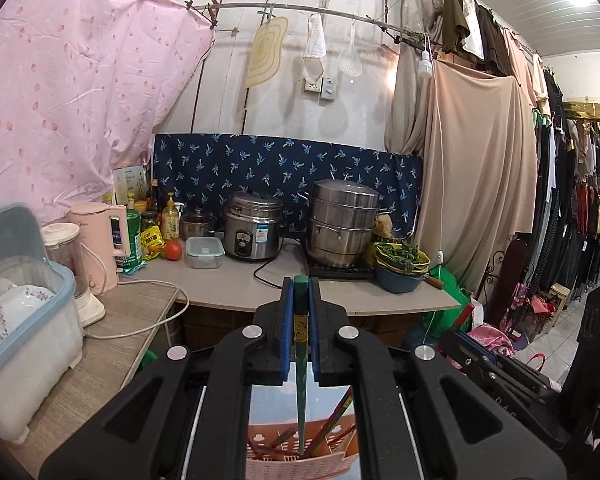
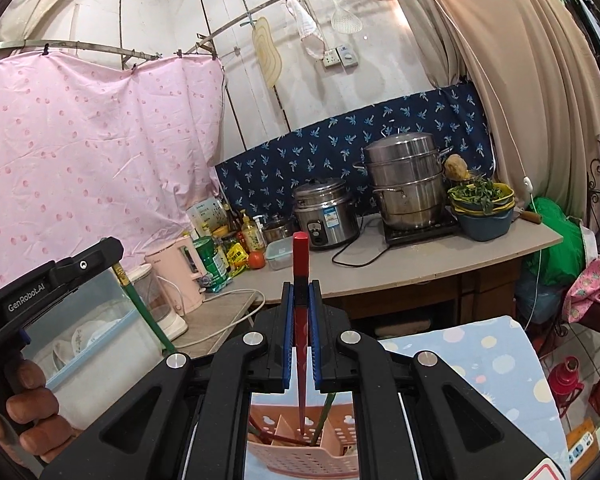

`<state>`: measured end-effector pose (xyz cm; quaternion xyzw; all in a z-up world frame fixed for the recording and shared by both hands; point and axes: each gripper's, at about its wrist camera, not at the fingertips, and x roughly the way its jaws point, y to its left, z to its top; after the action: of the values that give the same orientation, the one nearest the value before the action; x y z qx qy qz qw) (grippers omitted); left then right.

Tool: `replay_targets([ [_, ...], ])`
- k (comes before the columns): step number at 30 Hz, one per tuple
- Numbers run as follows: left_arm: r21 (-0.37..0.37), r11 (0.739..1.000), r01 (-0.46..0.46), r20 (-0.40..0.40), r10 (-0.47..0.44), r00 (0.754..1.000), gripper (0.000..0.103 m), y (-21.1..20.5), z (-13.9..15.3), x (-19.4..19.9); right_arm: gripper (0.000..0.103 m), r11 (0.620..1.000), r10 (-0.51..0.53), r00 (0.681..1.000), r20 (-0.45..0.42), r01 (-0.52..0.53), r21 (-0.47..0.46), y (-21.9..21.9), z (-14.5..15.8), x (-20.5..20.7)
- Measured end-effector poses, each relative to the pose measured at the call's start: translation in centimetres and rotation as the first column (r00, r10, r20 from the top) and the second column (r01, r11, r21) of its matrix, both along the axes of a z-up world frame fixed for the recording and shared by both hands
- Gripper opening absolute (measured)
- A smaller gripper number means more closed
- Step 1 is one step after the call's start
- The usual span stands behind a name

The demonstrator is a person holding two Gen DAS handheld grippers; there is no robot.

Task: Organize utensils
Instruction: 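Lift both chopsticks and lower them into the pink basket, then open both tools to release the chopsticks in the basket, then move both tools back over the last chopstick and gold spoon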

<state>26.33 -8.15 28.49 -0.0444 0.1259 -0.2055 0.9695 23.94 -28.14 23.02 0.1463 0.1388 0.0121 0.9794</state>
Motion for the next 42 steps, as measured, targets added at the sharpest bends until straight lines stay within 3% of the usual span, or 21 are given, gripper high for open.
replay_targets([
  [15,0.070,0.998,-0.009,-0.155,0.019,0.988,0.007,-1.6,-8.3,5.8,0.007,1.000,0.019,0.985,-0.171,-0.023,-0.020,0.8,-7.9,5.1],
  [24,0.082,0.997,-0.015,-0.170,0.029,0.985,0.009,-1.4,-9.4,5.6,0.012,0.999,0.002,0.981,-0.192,-0.010,-0.043,1.1,-8.5,5.1],
  [29,0.076,0.997,-0.034,-0.164,0.046,0.985,0.033,-0.8,-9.0,4.9,0.019,0.999,-0.006,0.984,-0.177,-0.001,-0.038,0.7,-7.9,4.0],
  [35,0.090,0.995,-0.041,-0.159,0.055,0.986,0.037,0.0,-8.7,3.2,0.021,0.999,0.000,0.985,-0.172,-0.007,-0.040,0.9,-7.6,1.9],
  [39,0.107,0.993,-0.045,-0.161,0.062,0.985,0.048,0.7,-8.9,1.7,0.023,0.999,0.009,0.984,-0.177,-0.016,-0.036,1.1,-7.7,0.1],
  [42,0.124,0.991,-0.044,-0.167,0.065,0.984,0.048,1.2,-9.5,0.4,0.026,0.999,0.008,0.983,-0.183,-0.017,-0.047,1.5,-7.9,-1.4],
])
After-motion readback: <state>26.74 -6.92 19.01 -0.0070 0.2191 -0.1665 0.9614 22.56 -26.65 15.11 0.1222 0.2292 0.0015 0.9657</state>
